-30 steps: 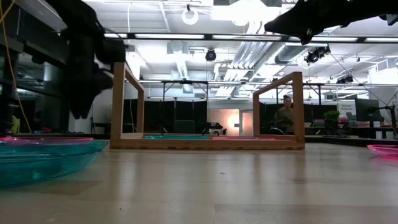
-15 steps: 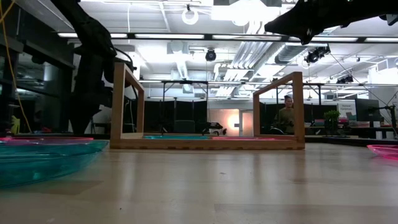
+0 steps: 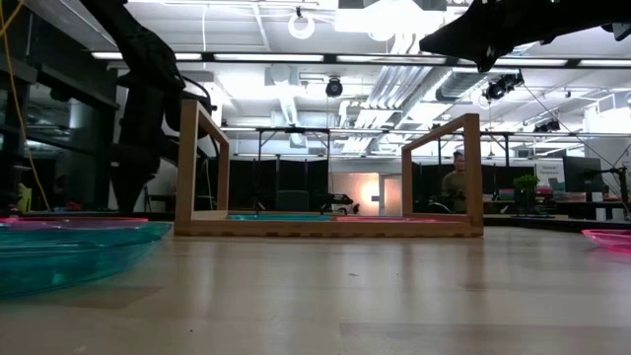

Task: Place and stack plates onto a shelf
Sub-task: Stack the pink plate on top of the pink plate on the shelf

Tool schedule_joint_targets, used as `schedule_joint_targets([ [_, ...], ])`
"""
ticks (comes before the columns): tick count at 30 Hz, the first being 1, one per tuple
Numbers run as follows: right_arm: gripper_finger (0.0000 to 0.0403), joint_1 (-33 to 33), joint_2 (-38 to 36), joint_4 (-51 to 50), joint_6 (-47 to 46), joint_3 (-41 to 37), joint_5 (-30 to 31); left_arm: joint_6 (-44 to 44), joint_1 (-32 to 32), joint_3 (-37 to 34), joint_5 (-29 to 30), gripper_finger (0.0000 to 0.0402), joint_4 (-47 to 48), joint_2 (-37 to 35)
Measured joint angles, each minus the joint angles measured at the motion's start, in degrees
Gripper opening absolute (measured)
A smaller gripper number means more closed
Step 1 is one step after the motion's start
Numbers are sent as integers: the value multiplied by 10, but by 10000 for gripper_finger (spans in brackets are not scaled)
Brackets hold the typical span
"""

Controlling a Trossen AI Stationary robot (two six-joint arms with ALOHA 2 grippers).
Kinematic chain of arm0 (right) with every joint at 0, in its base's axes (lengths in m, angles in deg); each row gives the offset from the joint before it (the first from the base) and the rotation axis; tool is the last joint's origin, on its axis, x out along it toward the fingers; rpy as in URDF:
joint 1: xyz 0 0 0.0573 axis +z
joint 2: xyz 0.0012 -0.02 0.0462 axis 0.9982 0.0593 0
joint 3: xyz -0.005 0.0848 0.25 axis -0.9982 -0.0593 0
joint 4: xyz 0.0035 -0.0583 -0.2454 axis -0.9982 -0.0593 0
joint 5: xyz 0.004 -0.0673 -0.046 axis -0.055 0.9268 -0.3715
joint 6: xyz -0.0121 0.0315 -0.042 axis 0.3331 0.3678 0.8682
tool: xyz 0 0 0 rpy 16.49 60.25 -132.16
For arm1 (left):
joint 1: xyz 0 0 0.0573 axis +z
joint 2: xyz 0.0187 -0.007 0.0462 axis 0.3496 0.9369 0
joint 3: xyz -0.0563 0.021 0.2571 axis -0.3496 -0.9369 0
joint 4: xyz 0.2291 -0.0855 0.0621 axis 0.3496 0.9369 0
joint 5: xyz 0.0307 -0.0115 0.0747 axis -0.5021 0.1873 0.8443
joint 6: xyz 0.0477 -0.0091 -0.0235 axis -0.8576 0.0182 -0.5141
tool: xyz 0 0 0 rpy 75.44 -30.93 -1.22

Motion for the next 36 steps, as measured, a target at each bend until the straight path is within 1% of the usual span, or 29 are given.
schedule_joint_targets([
  [11,0,0,0,-12,-1,0,0,-124,0,0,0,126,0,0],
  [17,0,0,0,-13,-6,0,0,-137,0,-5,0,126,-3,0],
  [22,0,0,0,-12,-6,0,0,-184,0,-29,-1,126,-7,0],
  [27,0,0,0,-12,-1,0,0,-175,0,-33,1,126,-39,0],
  [32,0,0,0,-12,-1,0,0,-176,0,-35,-25,126,-40,0],
  [36,0,0,0,-12,-5,0,0,-171,0,-52,-28,126,-39,0],
])
